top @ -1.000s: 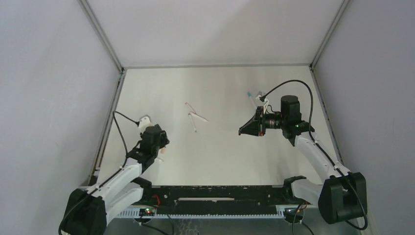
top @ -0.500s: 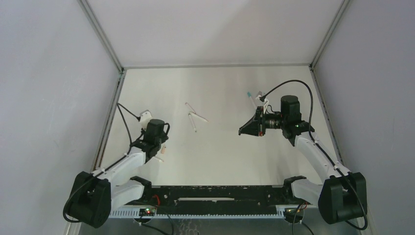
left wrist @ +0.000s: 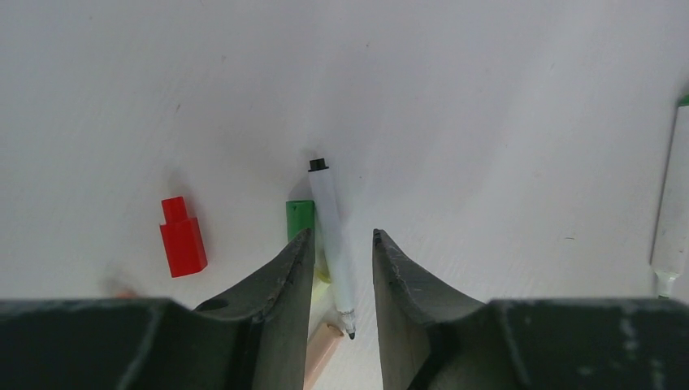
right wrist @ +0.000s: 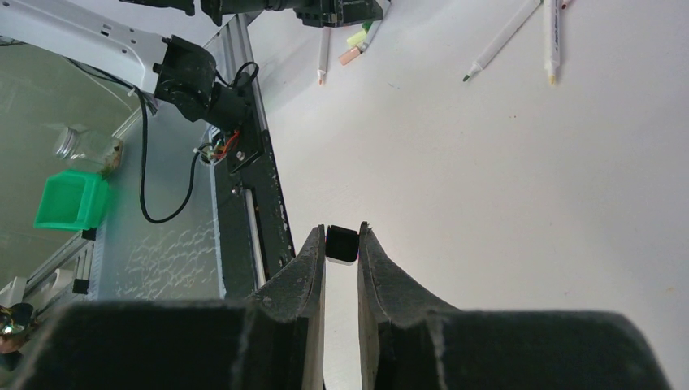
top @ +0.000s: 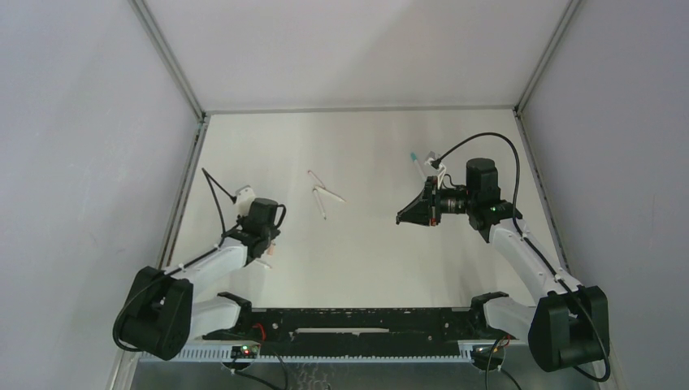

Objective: Insert the pens into the pen caps
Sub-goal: Pick up the pen from the center of the board.

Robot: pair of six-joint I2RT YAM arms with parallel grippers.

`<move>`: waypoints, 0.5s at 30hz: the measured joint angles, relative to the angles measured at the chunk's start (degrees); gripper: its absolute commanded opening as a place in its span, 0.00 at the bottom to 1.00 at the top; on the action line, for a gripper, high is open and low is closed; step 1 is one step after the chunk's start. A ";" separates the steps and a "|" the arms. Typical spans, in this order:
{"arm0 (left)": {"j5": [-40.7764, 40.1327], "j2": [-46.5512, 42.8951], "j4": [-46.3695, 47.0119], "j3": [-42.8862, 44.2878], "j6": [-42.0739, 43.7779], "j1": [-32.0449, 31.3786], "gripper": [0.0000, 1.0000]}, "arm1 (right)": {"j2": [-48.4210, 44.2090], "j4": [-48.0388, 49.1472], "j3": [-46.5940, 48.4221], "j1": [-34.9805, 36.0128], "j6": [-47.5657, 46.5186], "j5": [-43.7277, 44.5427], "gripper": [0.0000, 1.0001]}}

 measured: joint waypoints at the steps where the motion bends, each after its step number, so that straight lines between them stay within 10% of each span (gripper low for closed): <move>1: 0.00 0.42 0.02 0.02 0.00 0.00 0.36 | 0.00 0.00 0.00 -0.02 0.00 0.00 0.00; 15: 0.04 5.31 0.02 2.23 0.00 0.00 0.29 | 0.00 -0.02 0.00 -0.11 0.00 0.00 0.00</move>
